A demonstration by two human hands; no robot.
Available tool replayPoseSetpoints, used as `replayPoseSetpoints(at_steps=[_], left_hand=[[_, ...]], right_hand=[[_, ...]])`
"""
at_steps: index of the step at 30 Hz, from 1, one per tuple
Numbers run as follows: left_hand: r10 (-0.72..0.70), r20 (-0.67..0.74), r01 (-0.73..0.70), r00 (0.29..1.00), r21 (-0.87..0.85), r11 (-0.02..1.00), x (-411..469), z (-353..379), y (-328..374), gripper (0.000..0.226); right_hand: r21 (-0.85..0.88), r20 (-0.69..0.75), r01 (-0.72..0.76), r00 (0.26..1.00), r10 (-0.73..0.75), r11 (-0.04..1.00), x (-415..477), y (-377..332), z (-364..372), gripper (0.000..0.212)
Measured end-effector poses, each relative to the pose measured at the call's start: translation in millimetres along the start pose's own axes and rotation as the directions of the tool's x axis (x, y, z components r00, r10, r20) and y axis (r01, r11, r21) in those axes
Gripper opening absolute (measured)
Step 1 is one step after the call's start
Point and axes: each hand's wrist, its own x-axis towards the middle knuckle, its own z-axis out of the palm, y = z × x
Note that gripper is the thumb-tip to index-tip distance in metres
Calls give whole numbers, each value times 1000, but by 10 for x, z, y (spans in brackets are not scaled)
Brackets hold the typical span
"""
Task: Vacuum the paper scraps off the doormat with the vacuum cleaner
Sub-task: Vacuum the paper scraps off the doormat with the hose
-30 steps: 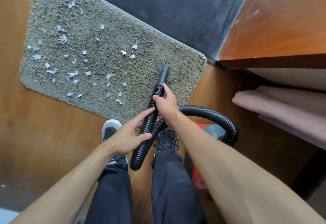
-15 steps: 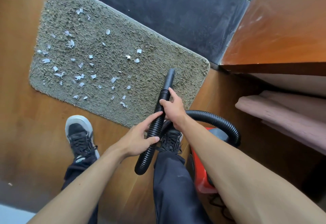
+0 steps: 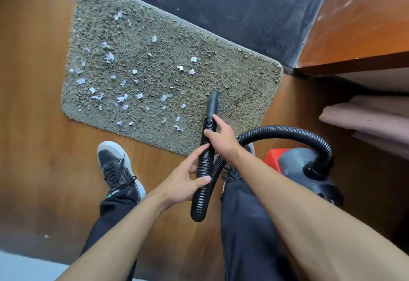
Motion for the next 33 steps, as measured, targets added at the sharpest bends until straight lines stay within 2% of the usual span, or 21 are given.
replayPoseSetpoints(at_steps=[5, 9, 17, 24, 33], left_hand=[[-7, -2, 7, 1000, -32, 999, -215, -170, -183, 74], [-6, 13, 7, 1000, -36, 999, -338, -321, -349, 75], [-38, 50, 40, 998, -31, 999, -545, -558, -654, 75], [-37, 35, 37, 999, -25, 999, -644, -618, -890, 76], [14, -6, -15, 1000, -127, 992, -720, -719, -1004, 76]], right_hand=[[-14, 26, -30, 999, 31, 999, -137, 70, 205, 65], [41, 64, -100, 993, 97, 994, -217, 150, 360, 61], [60, 109, -172, 980, 164, 983, -385, 348, 676, 62], [55, 130, -192, 974, 183, 980, -459, 469, 890, 66], [72, 154, -145, 979, 133, 987, -461, 386, 1125, 69]])
